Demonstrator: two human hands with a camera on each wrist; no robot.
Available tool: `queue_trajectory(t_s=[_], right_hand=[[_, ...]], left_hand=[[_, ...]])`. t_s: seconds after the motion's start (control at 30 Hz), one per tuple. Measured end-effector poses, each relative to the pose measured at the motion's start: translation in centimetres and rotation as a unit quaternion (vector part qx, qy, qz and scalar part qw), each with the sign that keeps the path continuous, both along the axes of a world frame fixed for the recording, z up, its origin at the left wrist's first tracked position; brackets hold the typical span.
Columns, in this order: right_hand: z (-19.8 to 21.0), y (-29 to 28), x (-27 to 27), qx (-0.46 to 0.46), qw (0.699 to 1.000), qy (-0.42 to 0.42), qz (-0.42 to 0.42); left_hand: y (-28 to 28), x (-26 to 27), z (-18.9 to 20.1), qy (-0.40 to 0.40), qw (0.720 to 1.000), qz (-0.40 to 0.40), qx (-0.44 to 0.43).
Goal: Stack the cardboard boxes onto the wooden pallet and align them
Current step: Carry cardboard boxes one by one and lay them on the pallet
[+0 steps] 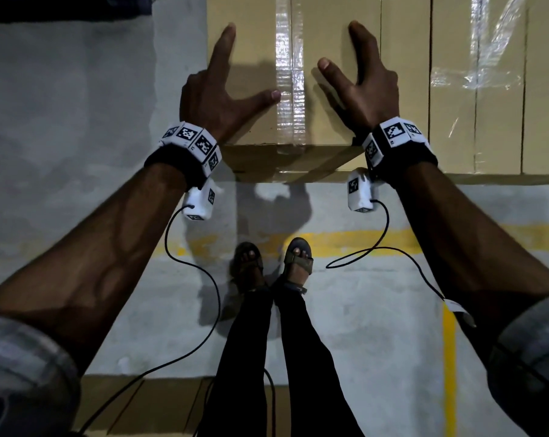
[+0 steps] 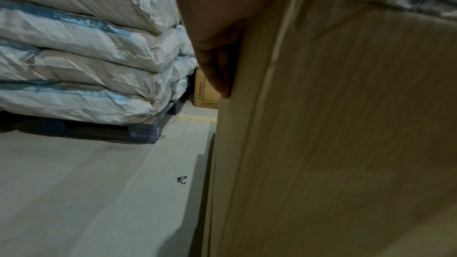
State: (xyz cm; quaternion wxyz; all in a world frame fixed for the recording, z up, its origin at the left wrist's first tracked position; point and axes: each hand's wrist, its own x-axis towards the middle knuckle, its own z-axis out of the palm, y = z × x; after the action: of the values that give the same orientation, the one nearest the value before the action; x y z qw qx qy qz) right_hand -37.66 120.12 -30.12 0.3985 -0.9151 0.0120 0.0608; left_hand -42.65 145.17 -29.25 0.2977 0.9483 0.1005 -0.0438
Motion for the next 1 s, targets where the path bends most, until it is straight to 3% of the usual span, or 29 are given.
queue_trajectory(t_s=[0.5, 1.0], right_hand=[[-0.43, -0.02, 0.26, 0.032, 0.999, 0.025, 0.0], [-0.46, -0.05, -0.34, 0.009, 1.0, 0.019, -0.001]], left_hand=[[0.05, -0.02, 0.13, 0.022, 1.0, 0.006, -0.013], [0.42, -0.47, -0.27, 0.035, 0.999, -0.002, -0.015]])
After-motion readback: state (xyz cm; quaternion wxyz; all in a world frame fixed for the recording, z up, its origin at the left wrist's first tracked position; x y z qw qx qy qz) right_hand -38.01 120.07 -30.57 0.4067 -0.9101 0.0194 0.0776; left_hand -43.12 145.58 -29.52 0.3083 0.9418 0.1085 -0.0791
